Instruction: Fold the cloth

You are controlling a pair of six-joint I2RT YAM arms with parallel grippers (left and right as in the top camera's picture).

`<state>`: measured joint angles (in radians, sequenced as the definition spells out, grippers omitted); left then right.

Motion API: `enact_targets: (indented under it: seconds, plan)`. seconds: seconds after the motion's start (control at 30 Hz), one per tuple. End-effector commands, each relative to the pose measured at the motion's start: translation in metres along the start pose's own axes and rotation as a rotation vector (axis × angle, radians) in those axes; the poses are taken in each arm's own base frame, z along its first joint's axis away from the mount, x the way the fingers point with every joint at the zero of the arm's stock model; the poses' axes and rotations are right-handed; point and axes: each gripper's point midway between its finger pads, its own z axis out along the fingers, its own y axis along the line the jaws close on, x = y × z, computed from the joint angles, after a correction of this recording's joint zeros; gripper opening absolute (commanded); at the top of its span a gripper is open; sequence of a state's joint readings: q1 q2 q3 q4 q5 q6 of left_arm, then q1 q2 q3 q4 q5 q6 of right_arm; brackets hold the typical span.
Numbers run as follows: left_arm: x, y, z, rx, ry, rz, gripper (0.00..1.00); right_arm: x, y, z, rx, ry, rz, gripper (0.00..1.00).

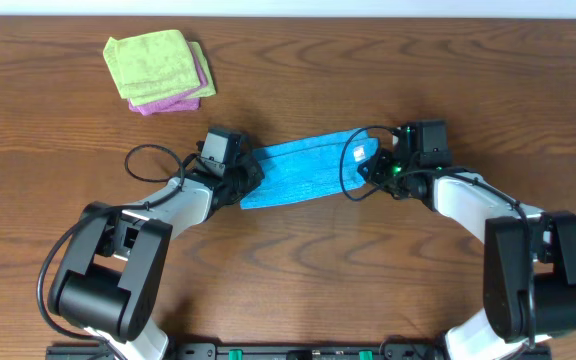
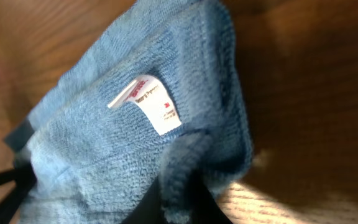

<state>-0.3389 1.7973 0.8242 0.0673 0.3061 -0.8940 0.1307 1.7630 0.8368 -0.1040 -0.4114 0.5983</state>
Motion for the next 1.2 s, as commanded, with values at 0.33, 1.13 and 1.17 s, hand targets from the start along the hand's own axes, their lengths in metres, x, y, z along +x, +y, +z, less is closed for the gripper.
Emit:
enact_targets:
  seconds: [0.33,1.13,1.17]
  plan:
    - [-0.007,0.022,0.006,-0.08,-0.022,-0.03,0.06,-0.025,0.076,-0.02,-0.121,-0.085,-0.276,0.01]
    - [-0.023,0.019,-0.002,-0.042,-0.022,-0.006,0.06,0.07,0.206,-0.012,-0.319,0.017,-0.606,0.01]
    - [-0.026,0.016,-0.005,-0.037,-0.027,0.002,0.06,0.072,0.207,-0.012,-0.321,0.021,-0.61,0.01]
